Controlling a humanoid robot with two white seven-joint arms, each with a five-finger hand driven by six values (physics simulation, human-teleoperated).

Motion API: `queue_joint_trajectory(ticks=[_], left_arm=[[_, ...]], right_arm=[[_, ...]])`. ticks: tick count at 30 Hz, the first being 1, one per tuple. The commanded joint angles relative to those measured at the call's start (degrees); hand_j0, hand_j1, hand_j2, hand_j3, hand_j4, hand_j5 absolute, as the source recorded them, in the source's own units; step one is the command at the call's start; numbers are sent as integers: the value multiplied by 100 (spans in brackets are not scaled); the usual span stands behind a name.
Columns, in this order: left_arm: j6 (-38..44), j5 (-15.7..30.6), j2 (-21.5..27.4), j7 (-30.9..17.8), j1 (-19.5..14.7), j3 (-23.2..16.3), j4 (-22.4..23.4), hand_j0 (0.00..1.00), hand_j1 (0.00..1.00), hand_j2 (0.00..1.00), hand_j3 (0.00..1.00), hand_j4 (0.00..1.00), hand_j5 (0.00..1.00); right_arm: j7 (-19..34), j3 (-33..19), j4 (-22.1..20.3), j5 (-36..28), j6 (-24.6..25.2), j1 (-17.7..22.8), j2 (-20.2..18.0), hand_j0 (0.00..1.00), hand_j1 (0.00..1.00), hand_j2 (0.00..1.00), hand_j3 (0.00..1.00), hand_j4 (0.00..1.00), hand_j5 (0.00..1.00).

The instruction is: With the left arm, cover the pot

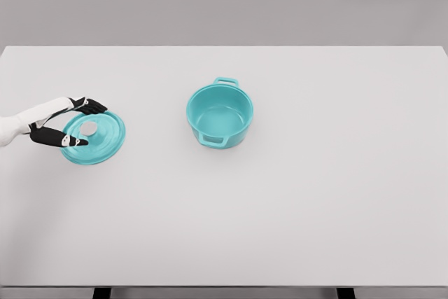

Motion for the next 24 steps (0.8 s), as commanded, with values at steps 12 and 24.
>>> queue_joint_trajectory(ticks=[12, 24], left_arm=[[29, 4, -109, 36, 0, 4, 168, 78, 78, 78, 78, 78, 78], [20, -48, -206, 45, 0, -22, 406, 73, 73, 73, 73, 73, 73]], right_arm=[[2, -1, 0, 3, -9, 0, 0, 100, 100, 100, 100, 100, 100], [2, -1, 0, 3, 0, 0, 0, 100, 100, 100, 100, 100, 100]])
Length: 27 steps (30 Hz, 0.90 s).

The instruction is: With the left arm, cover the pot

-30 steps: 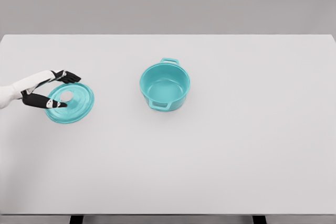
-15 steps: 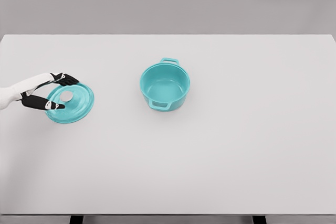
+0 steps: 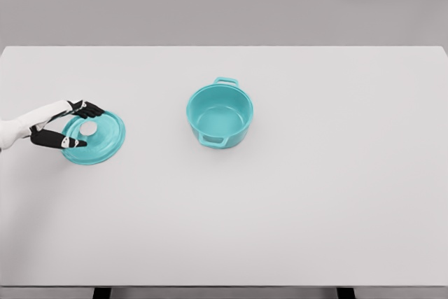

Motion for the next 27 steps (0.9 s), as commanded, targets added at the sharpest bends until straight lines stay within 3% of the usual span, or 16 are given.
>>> queue_joint_trajectory(ticks=[1, 9, 22, 27], left_arm=[[5, 19, -21, 2, 0, -103, 27, 72, 72, 72, 72, 72, 72], [-4, 37, -30, 19, 0, -129, 123, 54, 54, 54, 54, 54, 54], [-48, 19, -109, 81, 9, -217, 264, 57, 57, 57, 57, 57, 57], [-4, -33, -100, 2, 9, -200, 44, 54, 54, 54, 54, 54, 54]], right_arm=[[2, -1, 0, 3, 2, 0, 0, 100, 100, 100, 100, 100, 100], [2, -1, 0, 3, 2, 0, 0, 100, 100, 100, 100, 100, 100], [2, -1, 0, 3, -6, 0, 0, 100, 100, 100, 100, 100, 100], [2, -1, 0, 3, 2, 0, 0, 100, 100, 100, 100, 100, 100]])
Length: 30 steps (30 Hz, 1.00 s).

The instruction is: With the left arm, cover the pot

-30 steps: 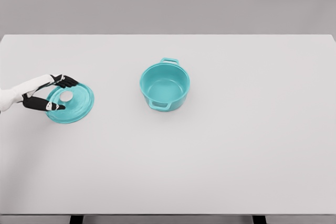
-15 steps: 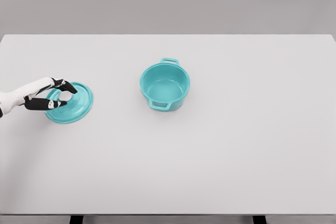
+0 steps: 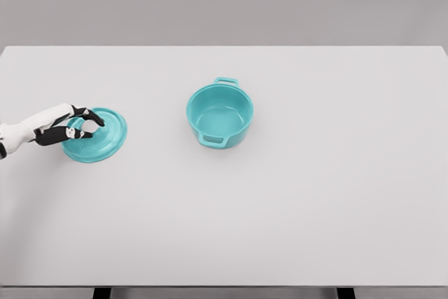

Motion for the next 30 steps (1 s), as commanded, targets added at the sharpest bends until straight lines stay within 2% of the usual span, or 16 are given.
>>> queue_joint_trajectory(ticks=[1, 3, 7, 16, 25, 27, 30], left_arm=[[-11, -311, 13, -64, 0, -65, -206, 54, 54, 54, 54, 54, 54], [-3, -469, 4, -73, -17, -29, -400, 54, 54, 54, 54, 54, 54], [182, -505, -13, -99, -35, -3, -734, 54, 54, 54, 54, 54, 54], [252, -505, -84, -152, -518, -47, -1121, 53, 53, 53, 53, 53, 53], [243, -505, -470, -152, -764, -100, -1587, 53, 53, 53, 53, 53, 53], [252, -505, -532, -152, -967, -372, -1587, 53, 53, 53, 53, 53, 53], [252, -514, -637, -143, -1046, -469, -1578, 53, 53, 53, 53, 53, 53]], right_arm=[[2, -1, 0, 3, 1, 0, 0, 100, 100, 100, 100, 100, 100], [2, -1, 0, 3, 1, 0, 0, 100, 100, 100, 100, 100, 100], [2, -1, 0, 3, 0, 0, 0, 100, 100, 100, 100, 100, 100], [2, -1, 0, 3, -8, 0, 0, 100, 100, 100, 100, 100, 100], [2, -1, -9, 3, -8, 0, 0, 100, 100, 100, 100, 100, 100], [2, -1, -9, 3, 0, 0, 0, 100, 100, 100, 100, 100, 100], [2, -1, 0, 3, 1, 0, 0, 100, 100, 100, 100, 100, 100]])
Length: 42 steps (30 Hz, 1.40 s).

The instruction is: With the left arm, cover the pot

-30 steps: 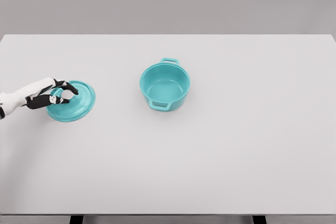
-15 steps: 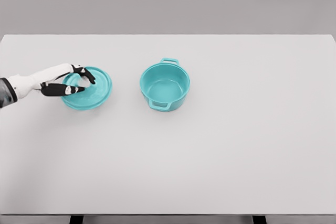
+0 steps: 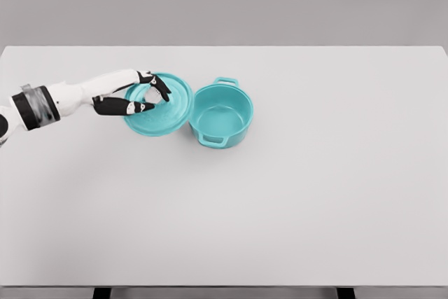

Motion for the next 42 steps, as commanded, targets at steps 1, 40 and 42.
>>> queue_joint_trajectory(ticks=[1, 40, 42], left_arm=[[19, 43, -87, -9, -9, -130, -15, 53, 53, 53, 53, 53, 53], [283, -608, -1634, -9, -668, -631, 1049, 54, 54, 54, 54, 54, 54], [283, -616, -1695, -9, -677, -631, 1128, 54, 54, 54, 54, 54, 54]], right_arm=[[2, -1, 0, 3, 0, -9, 0, 100, 100, 100, 100, 100, 100], [2, -1, 0, 3, 0, -9, 0, 100, 100, 100, 100, 100, 100], [2, -1, 0, 3, 0, -9, 0, 100, 100, 100, 100, 100, 100]])
